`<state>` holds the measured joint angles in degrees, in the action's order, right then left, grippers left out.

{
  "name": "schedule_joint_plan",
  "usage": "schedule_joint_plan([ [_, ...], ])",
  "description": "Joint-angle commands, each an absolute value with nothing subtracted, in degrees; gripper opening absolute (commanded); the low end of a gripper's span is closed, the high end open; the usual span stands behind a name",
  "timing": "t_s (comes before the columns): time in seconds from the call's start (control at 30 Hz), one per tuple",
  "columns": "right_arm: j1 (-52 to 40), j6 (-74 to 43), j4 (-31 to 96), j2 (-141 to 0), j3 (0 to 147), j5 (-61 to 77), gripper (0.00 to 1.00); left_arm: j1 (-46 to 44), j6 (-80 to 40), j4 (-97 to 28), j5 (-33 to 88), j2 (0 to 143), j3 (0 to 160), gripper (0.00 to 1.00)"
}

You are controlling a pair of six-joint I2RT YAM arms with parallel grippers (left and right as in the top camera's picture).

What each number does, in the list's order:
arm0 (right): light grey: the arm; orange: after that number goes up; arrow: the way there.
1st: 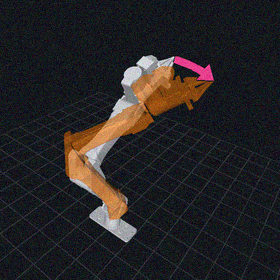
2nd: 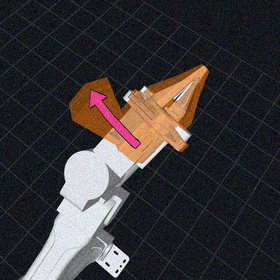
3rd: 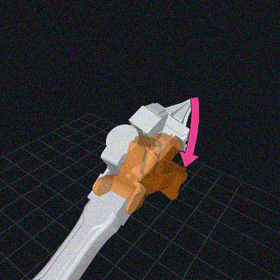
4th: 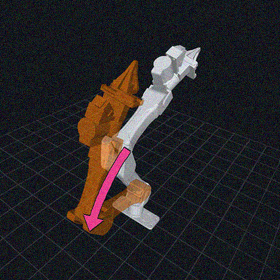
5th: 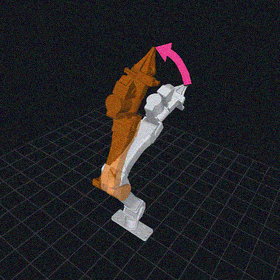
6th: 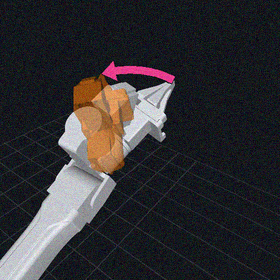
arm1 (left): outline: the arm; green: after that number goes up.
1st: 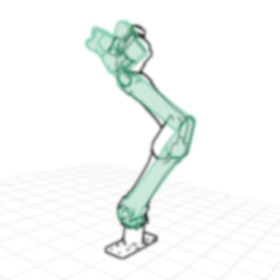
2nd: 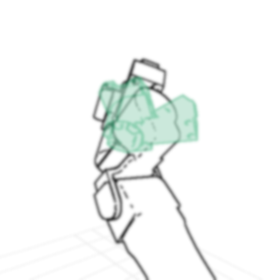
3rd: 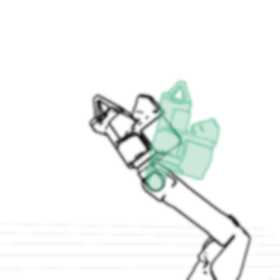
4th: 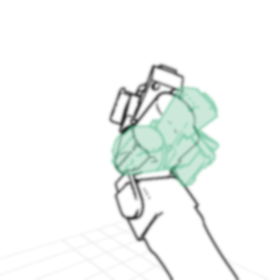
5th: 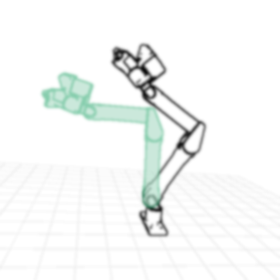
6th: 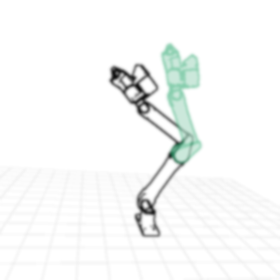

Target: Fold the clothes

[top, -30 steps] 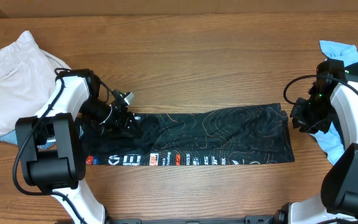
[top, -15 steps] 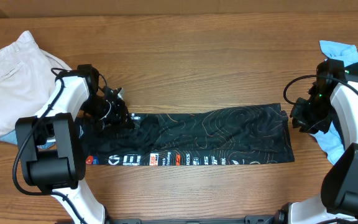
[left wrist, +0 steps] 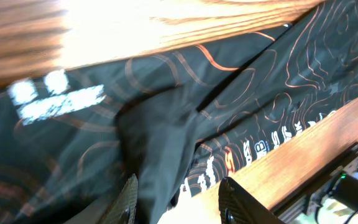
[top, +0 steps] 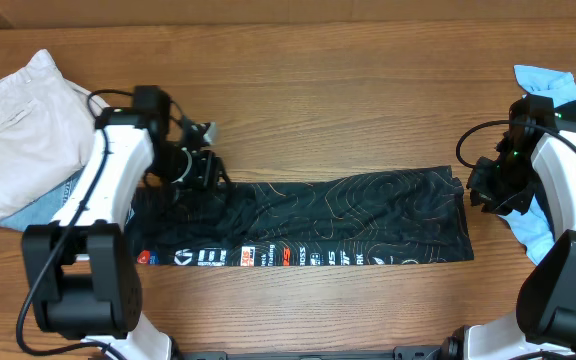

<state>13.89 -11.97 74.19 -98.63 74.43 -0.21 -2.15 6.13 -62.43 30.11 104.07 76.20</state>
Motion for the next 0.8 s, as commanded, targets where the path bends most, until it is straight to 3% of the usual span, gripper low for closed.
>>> schedule_joint_plan([
  [0.0, 14.11, -12.21, 74.3, -97.21, 74.19, 0.1, 0.22, -5.19, 3.9, -60.62, 27.22, 107.61, 76.55, 0.45],
  [0.3, 14.11, -12.19, 74.43, -97.21, 74.19, 0.1, 0.22, -10.0, 1.04, -56.88, 21.41, 112.46, 76.58, 0.44],
  [0.4, 14.11, -12.19, 74.43, -97.21, 74.19, 0.1, 0.22, -10.94, 1.04, -56.86, 21.43, 112.49, 76.58, 0.33],
  [0.57, 14.11, -12.19, 74.41, -97.21, 74.19, 0.1, 0.22, -11.68, 1.41, -56.97, 22.37, 112.44, 76.79, 0.05],
  [0.77, 14.11, -12.19, 74.39, -97.21, 74.19, 0.08, 0.22, -11.68, 13.65, -61.23, 32.1, 112.38, 81.6, 0.04],
])
